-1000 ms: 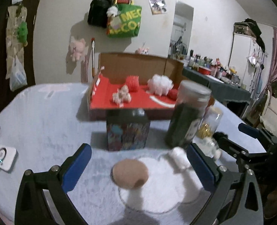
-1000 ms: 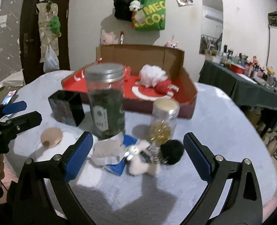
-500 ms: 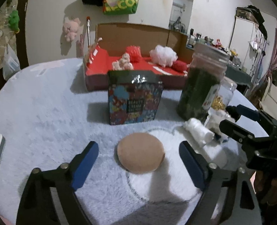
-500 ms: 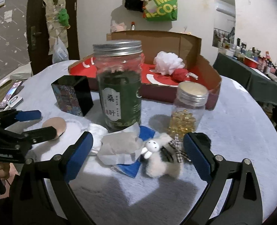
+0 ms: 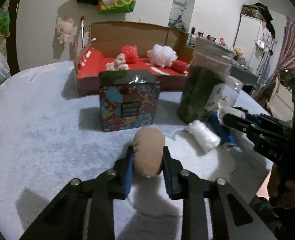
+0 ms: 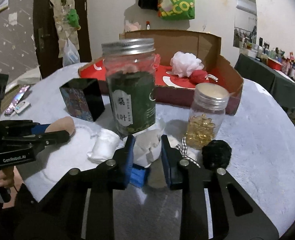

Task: Organize soft objects
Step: 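Grasp the tan round sponge with left tool while right tool grasps white tissue, then carry sponge and tissue into the red box and open both tools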

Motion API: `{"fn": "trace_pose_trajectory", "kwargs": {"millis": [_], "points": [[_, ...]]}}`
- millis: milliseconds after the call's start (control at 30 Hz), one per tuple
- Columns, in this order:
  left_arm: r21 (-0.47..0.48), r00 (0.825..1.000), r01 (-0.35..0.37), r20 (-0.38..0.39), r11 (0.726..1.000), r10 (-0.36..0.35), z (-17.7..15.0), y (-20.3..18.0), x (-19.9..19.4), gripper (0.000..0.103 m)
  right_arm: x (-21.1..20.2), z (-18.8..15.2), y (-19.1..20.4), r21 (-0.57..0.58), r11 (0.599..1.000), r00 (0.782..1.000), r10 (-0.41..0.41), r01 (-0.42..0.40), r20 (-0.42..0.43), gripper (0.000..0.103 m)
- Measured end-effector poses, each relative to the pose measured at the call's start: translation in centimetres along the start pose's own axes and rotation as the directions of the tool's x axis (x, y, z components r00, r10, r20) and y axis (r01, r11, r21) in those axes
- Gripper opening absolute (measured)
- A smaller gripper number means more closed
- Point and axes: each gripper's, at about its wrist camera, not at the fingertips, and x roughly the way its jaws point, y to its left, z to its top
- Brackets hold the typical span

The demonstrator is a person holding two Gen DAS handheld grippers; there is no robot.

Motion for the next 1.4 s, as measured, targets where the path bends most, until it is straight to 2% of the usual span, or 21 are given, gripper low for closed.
{"fn": "trace_pose_trajectory", "kwargs": {"millis": [200, 467, 1133, 1300, 1400], "points": [[0.030, 0.998, 0.062, 0.030, 0.998, -0.063, 1.1, -1.8, -1.3, 0.025, -1.7, 0.1, -0.1, -0.015, 1.000, 1.000, 0.003, -0.003, 0.017, 0.024], [0.050, 0.995, 0.092, 0.034, 0.995, -0.093, 2.2, -3.1, -1.4, 0.025, -2.4, 0.4, -0.6, -0.001, 1.000, 0.999, 0.026, -0.026, 0.022, 0.024], [0.051, 0.996, 0.057, 0.067, 0.997, -0.060, 3.9, -1.5, -2.5, 0.025, -4.1, 1.5, -2.9, 0.047, 0.999, 0.997, 0.001, -0.005, 0.084, 0.024], [0.073, 0.995, 0.035, 0.091, 0.997, -0.041, 5.5, -0.9, -3.3, 0.025, -4.7, 3.1, -4.0, 0.049, 0.999, 0.994, -0.006, 0.000, 0.110, 0.024], [0.080, 0.994, 0.050, 0.094, 0.996, -0.057, 7.0, -0.5, -3.4, 0.025, -4.7, 4.2, -4.6, 0.041, 0.999, 0.993, -0.011, 0.006, 0.117, 0.024]]}}
